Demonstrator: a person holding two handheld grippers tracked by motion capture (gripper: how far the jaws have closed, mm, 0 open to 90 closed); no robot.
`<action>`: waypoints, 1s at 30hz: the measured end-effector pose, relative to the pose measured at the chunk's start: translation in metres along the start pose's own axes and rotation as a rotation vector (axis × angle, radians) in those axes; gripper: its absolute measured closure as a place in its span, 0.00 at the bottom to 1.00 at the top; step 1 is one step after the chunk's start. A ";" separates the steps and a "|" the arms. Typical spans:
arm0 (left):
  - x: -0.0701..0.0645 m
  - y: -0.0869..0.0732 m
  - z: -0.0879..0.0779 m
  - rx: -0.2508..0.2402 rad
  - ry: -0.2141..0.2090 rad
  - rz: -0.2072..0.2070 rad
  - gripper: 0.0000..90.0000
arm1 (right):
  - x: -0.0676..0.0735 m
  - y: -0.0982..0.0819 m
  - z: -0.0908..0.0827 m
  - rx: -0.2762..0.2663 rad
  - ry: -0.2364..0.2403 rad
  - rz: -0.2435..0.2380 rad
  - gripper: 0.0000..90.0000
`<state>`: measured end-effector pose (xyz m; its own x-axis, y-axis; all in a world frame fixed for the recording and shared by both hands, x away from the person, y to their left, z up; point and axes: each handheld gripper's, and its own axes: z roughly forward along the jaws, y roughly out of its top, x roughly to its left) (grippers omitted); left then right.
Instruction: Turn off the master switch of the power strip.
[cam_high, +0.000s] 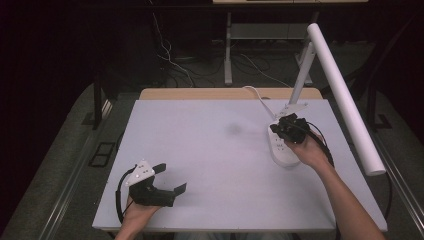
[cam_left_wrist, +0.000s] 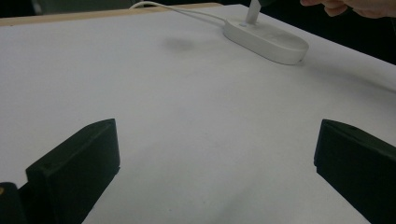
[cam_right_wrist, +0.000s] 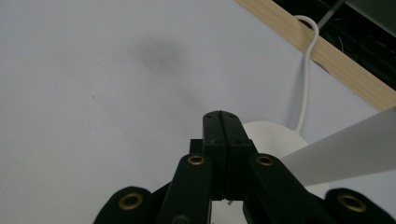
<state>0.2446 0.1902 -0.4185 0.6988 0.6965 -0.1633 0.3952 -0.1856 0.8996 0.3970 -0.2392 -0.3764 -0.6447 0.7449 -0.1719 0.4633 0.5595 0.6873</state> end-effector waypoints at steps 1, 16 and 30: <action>0.000 0.000 0.000 0.001 -0.001 0.000 0.00 | 0.000 0.000 0.002 0.006 0.000 0.000 0.99; 0.001 0.000 0.000 0.003 -0.001 0.002 0.00 | -0.011 -0.006 0.025 0.049 -0.016 0.028 0.99; 0.002 0.000 0.000 0.005 0.000 0.003 0.00 | -0.019 -0.013 0.042 0.064 -0.048 0.042 0.99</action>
<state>0.2462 0.1915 -0.4189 0.7003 0.6956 -0.1604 0.3959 -0.1914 0.8981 0.4283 -0.2452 -0.4115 -0.5944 0.7840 -0.1788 0.5282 0.5483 0.6483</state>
